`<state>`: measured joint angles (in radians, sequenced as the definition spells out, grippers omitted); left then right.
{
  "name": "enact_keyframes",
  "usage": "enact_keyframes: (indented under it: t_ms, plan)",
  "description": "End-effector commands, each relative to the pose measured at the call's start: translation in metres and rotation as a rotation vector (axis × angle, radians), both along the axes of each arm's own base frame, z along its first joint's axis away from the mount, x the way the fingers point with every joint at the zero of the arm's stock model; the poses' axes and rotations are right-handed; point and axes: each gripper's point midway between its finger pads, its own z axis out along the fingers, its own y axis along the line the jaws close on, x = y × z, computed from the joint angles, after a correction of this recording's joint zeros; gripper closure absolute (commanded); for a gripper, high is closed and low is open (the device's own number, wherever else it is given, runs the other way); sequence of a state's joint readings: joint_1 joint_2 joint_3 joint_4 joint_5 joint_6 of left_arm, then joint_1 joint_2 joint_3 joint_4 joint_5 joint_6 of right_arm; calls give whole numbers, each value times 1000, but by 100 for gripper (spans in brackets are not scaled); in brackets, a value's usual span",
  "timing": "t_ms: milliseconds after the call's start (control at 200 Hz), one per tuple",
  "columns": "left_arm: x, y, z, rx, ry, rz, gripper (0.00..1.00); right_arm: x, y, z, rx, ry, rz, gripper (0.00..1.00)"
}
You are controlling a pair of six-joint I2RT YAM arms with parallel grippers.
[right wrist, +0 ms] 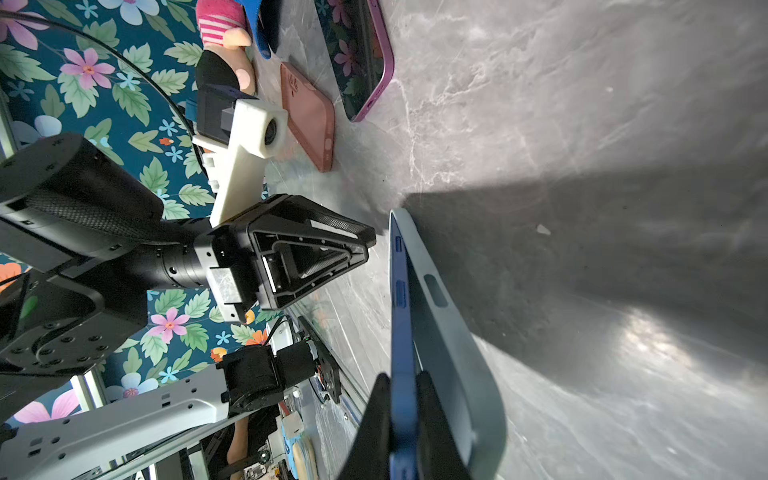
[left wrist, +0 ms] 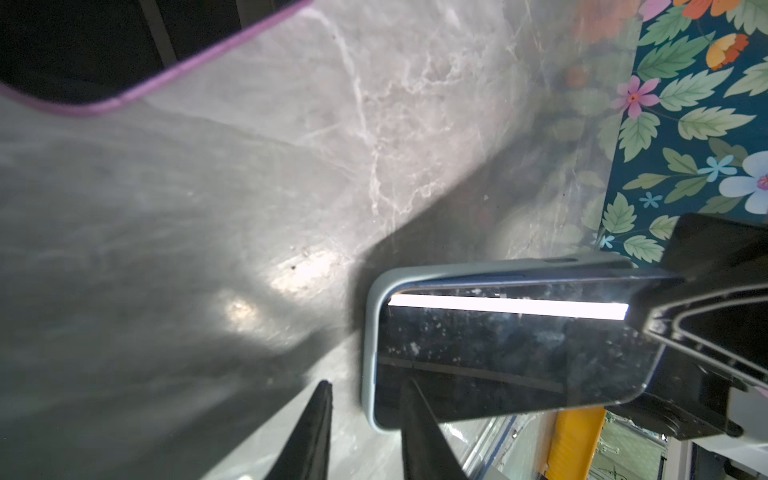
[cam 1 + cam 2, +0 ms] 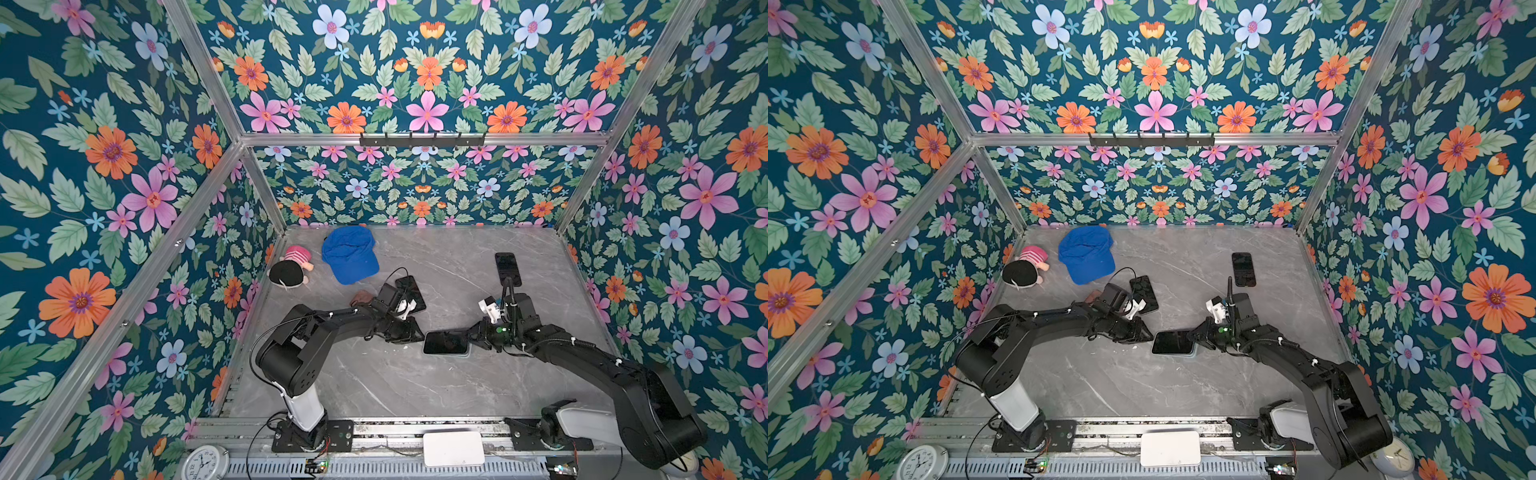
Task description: Put the phone into the phone case
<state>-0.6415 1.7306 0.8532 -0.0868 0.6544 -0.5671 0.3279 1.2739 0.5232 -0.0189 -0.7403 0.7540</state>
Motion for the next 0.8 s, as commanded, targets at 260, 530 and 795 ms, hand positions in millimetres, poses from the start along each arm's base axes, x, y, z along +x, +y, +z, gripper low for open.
enact_keyframes:
  t_ms: [260, 530, 795]
  plan:
    - [7, 17, 12, 24, -39, 31, 69, 7, 21, 23, 91, -68, 151, 100]
    - [11, 35, 16, 24, -51, 84, 69, 30, 44, 37, 130, -82, 252, 100]
    - [3, 49, 8, 25, -33, 119, 69, 48, 62, 29, 159, -74, 283, 100]
